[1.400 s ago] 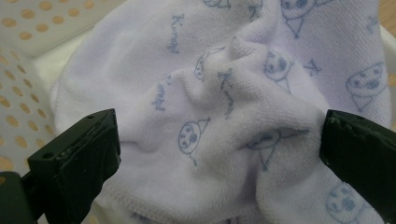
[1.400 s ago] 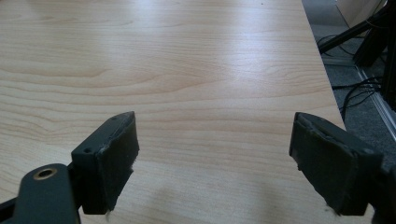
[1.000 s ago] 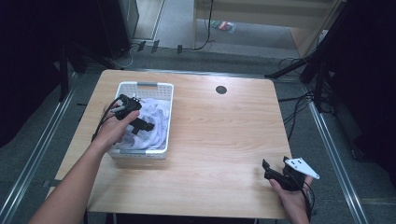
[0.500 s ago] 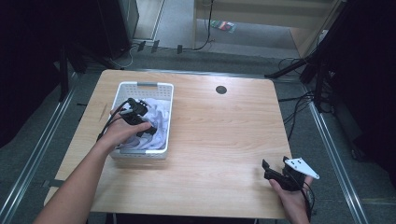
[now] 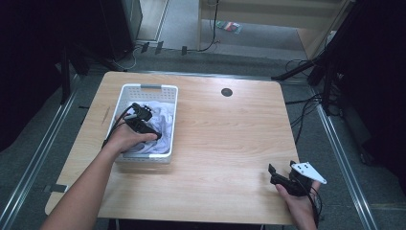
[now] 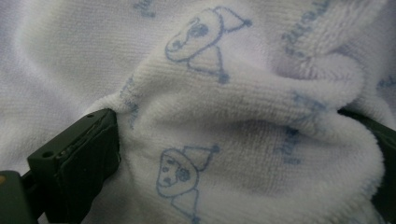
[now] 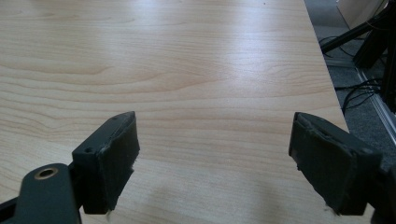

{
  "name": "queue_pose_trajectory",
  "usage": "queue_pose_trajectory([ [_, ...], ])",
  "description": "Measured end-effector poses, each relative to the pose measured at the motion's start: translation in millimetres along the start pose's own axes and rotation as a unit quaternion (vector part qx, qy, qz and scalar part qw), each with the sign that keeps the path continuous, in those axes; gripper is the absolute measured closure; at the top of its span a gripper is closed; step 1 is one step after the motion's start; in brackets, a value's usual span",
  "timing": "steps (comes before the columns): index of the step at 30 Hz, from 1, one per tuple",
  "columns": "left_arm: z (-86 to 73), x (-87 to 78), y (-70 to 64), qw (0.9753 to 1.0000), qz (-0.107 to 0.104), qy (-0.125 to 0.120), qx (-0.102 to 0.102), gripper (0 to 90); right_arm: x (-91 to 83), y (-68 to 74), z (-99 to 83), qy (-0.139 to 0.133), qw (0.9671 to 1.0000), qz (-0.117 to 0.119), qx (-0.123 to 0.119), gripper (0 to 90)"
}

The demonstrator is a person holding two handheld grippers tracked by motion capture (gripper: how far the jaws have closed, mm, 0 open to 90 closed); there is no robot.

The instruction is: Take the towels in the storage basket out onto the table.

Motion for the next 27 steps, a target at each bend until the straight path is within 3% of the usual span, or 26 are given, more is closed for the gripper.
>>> queue_pose_trajectory([
  [3,-0.1,-2.9,-3.4,0.9997,-0.025,0.002,0.002,9.8,0.2,0.1,-0.1,0.0,1.0,0.0,-0.001,16.0],
  [5,-0.2,-5.3,-6.7,0.9991,-0.042,-0.005,0.007,23.2,0.3,0.1,-0.1,0.0,1.0,0.0,-0.002,16.1],
  [12,-0.3,-9.3,-9.4,0.9979,-0.064,-0.002,0.003,49.7,0.5,0.5,-0.2,0.0,1.0,0.001,-0.004,16.2],
  [15,-0.8,-9.9,-10.0,0.9975,-0.071,-0.006,0.0,56.0,0.5,0.5,-0.3,0.0,1.0,0.001,-0.004,16.2],
  [19,0.4,-11.5,-12.0,0.9981,-0.062,0.004,0.003,62.0,0.5,0.3,-0.3,0.0,1.0,0.001,-0.003,16.2],
  [27,4.2,-22.0,-12.7,0.9981,-0.058,0.012,0.019,64.8,0.5,-0.6,-0.3,0.002,1.0,-0.001,0.003,16.2],
])
Point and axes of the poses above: each handheld gripper's, and its own axes: x roughly forward along the jaws, z roughly out of its top, y roughly to its left, the point moved 8 cm from there along x, roughly forward along the jaws, and after that the axes turned 1 degree about x, right-handed, at the moved point
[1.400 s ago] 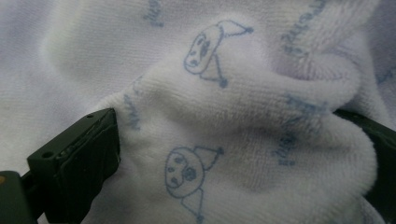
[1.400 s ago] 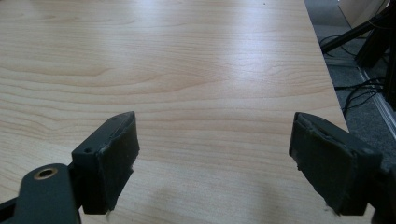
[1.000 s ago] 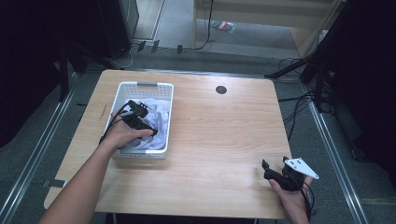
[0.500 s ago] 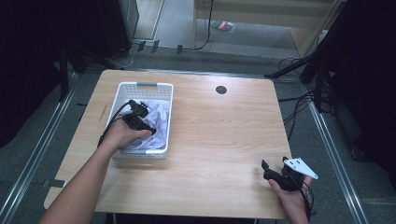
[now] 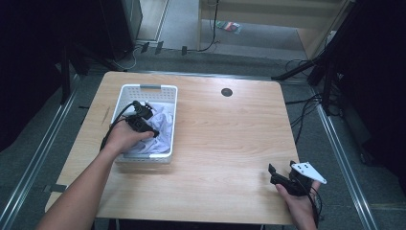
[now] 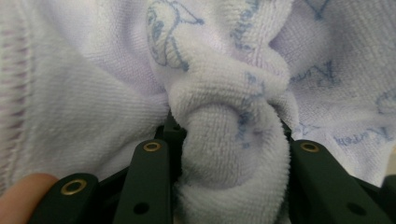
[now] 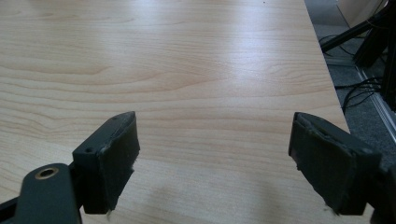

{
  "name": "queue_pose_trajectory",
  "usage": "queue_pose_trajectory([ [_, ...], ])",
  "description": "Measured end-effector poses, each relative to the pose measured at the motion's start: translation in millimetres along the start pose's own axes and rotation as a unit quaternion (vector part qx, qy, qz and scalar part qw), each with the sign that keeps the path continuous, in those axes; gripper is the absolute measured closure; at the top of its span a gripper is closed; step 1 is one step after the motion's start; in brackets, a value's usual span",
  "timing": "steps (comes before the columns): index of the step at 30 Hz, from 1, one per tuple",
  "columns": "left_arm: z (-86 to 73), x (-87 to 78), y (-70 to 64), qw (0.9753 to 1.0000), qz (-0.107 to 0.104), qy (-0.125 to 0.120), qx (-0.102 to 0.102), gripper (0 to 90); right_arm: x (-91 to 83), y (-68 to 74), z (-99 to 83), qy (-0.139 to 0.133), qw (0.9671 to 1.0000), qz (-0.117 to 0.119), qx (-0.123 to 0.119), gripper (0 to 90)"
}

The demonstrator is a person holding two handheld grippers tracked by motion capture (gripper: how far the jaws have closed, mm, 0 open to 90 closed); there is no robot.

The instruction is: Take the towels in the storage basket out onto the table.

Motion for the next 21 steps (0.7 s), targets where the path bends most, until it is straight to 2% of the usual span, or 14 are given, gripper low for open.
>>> queue_pose_trajectory([
  [4,4.3,-13.1,2.0,0.9999,0.006,-0.011,0.002,64.8,0.0,0.3,0.0,0.0,1.0,0.0,-0.002,16.2],
  [6,5.9,-20.7,1.4,0.9999,-0.001,-0.014,0.001,64.8,0.0,0.2,-0.1,-0.001,1.0,0.0,-0.002,16.2],
  [14,16.3,-56.0,1.9,0.9993,0.01,-0.036,0.007,64.7,0.0,0.2,0.0,0.0,1.0,0.0,-0.002,16.2],
  [21,23.0,-80.4,0.5,0.9988,0.018,-0.041,0.02,64.5,0.2,0.2,0.1,0.0,1.0,0.0,-0.003,16.2],
])
Point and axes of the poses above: each handheld gripper's, and its own axes: x roughly forward along the jaws, z roughly out of its top, y roughly to its left, the point moved 8 cm from there along x, roughly forward along the jaws, and after that the axes turned 1 degree about x, right-handed, at the moved point
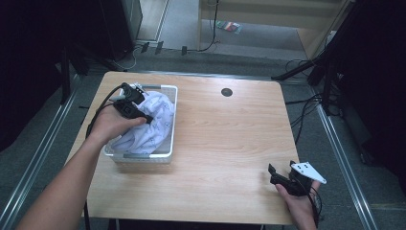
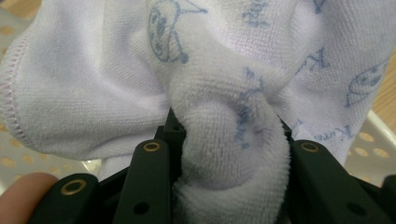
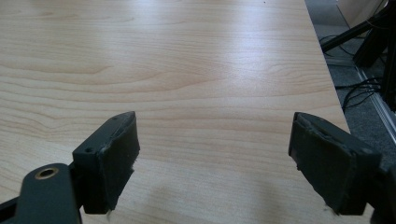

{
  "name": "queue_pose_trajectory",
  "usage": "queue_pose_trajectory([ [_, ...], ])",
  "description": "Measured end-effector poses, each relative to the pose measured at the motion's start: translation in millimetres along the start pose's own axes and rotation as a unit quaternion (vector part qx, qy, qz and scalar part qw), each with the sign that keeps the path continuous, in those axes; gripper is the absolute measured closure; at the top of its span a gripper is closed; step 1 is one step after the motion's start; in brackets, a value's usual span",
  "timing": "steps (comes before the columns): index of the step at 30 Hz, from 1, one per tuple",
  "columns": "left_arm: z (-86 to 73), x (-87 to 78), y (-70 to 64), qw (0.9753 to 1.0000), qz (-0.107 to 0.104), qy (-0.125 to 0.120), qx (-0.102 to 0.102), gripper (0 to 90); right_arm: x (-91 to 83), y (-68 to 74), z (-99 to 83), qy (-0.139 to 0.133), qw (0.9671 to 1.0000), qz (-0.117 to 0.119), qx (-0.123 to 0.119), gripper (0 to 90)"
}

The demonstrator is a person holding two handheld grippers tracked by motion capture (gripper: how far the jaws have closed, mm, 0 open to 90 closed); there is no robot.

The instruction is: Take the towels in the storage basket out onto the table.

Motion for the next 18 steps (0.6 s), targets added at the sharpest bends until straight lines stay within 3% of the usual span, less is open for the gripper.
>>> queue_pose_trajectory([
  [10,19.2,-28.4,-4.4,0.9998,0.005,-0.009,0.015,64.1,0.4,0.2,0.0,0.0,1.0,-0.001,-0.001,16.2],
  [18,31.7,-38.7,-12.6,0.9994,0.009,-0.017,0.027,63.8,0.3,0.2,-0.1,0.0,1.0,-0.001,-0.002,16.2],
])
Point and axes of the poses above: each handheld gripper's, and its own axes: x roughly forward along the jaws, z roughly out of its top, y roughly to its left, the point moved 8 cm from there along x, roughly forward along the jaws, and after that the axes turned 1 degree about x, right-handed, at the moved point
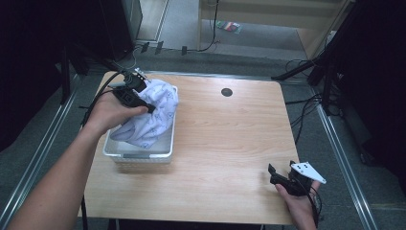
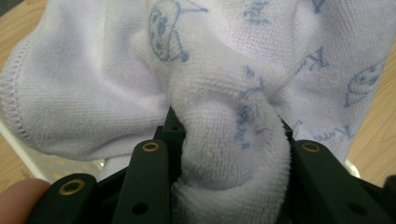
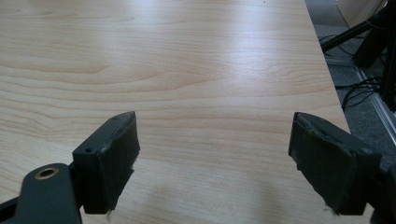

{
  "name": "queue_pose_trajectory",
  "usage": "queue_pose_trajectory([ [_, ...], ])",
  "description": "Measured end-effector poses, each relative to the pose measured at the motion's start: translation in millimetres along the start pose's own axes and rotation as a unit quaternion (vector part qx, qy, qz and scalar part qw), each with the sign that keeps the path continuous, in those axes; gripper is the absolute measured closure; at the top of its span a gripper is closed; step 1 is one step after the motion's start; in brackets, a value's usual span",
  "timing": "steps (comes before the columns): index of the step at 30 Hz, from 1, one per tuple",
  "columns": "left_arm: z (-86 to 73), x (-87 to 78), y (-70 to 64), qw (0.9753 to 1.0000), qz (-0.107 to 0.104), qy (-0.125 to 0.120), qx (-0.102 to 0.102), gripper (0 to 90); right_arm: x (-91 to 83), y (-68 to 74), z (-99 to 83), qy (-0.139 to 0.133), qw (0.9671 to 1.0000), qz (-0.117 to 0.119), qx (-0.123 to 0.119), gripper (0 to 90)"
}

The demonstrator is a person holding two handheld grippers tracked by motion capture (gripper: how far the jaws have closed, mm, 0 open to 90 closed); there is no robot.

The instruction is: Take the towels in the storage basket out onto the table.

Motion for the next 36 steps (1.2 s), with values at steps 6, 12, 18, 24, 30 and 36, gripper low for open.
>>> queue_pose_trajectory([
  [6,6.0,-0.6,-6.0,1.0,-0.004,-0.002,0.002,63.5,0.0,0.4,0.0,-0.001,1.0,0.001,0.0,16.2],
  [12,14.4,-1.9,-15.0,0.9999,-0.008,-0.005,0.013,63.4,-0.3,-1.6,1.1,-0.007,0.9998,-0.019,-0.002,13.3],
  [18,23.8,-0.5,-26.9,0.9996,-0.014,-0.006,0.022,63.4,-0.4,4.0,-0.2,-0.002,0.9996,-0.013,-0.025,13.4],
  [24,33.4,2.0,-38.6,0.9993,-0.021,-0.01,0.031,63.3,-0.7,4.6,-0.1,-0.003,0.9997,-0.01,-0.025,13.0],
  [30,43.6,6.5,-53.6,0.9987,-0.028,-0.007,0.041,63.3,0.2,4.9,-1.1,0.002,0.9998,-0.003,-0.022,13.5],
  [36,55.1,8.7,-69.2,0.9978,-0.042,-0.016,0.049,63.2,0.7,5.7,-1.5,0.005,0.9997,-0.001,-0.022,13.9],
])
Point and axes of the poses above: each handheld gripper's, and its own axes: x roughly forward along the jaws, z roughly out of its top, y roughly to its left, the point moved 8 cm from there along x, roughly forward along the jaws, and after that the axes turned 1 degree about x, right-handed, at the moved point
